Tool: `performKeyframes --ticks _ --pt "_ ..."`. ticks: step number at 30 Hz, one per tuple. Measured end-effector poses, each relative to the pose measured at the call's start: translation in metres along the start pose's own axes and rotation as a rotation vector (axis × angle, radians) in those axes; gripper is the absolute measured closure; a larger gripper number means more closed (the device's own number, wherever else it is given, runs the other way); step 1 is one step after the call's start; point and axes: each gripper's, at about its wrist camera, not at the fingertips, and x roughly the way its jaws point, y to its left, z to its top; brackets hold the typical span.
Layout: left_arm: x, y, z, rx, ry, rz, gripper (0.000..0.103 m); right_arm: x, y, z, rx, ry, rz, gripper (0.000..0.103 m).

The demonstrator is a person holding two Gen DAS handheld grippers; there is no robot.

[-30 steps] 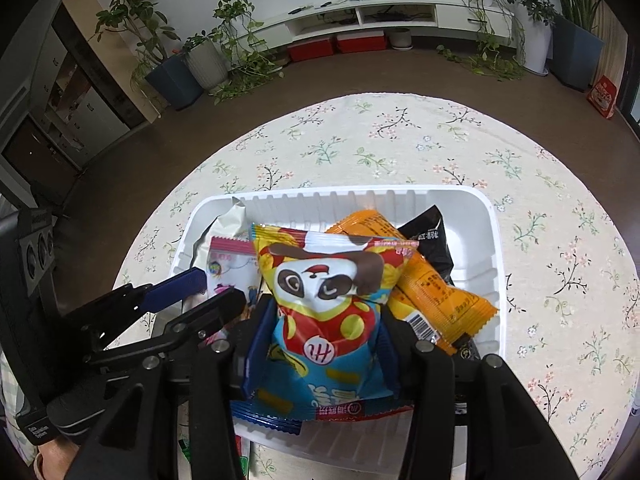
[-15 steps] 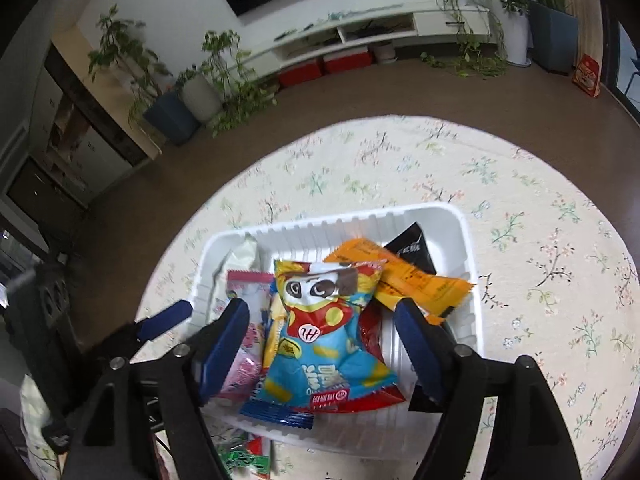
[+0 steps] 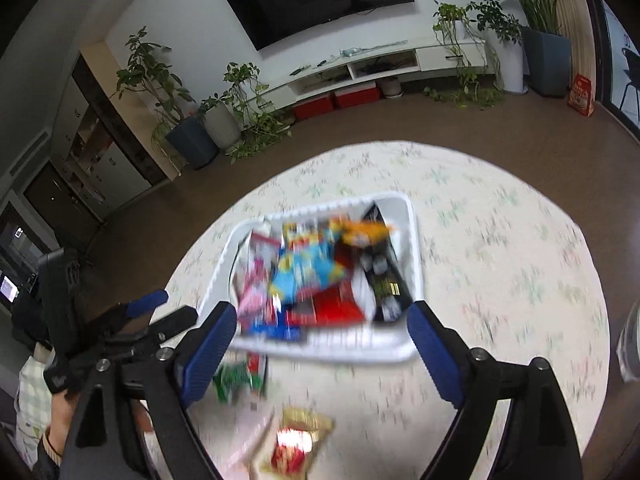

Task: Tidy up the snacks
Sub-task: 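Withdraw both tools from the tray back toward the remaining snacks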

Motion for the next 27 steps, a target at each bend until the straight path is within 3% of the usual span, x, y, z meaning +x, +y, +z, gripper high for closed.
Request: performKeyframes --ticks 3,6,13,18,25,27 --pt "-0.021 -0.005 -0.030 0.014 -0.030 0.010 0.001 -0.020 -0.004 -0.029 0.008 -0.011 -0.010 0.014" --pt "-0.028 -0.010 -0.065 -0.012 0.047 0.002 0.001 -0.040 -0.007 -0.066 0.053 -0.043 -0.011 0.014" --pt "-0.037 -0.023 -0.128 -0.072 0.104 -0.040 0.001 -0.060 0.001 -0.149 0.130 -0.063 -0.001 0.014" --pt "-0.039 -0.037 -0.130 -0.025 0.117 -0.004 0.001 -0.063 0.000 -0.177 0.137 -0.074 -0.015 0.014" --pt "-0.012 -0.059 -0.116 0.063 0.191 0.044 0.002 -0.065 -0.006 -0.182 0.147 -0.090 -0.003 0.014" --pt "-0.005 -0.063 -0.112 0.075 0.201 0.058 0.009 -0.065 -0.008 -0.182 0.151 -0.093 -0.003 0.014"
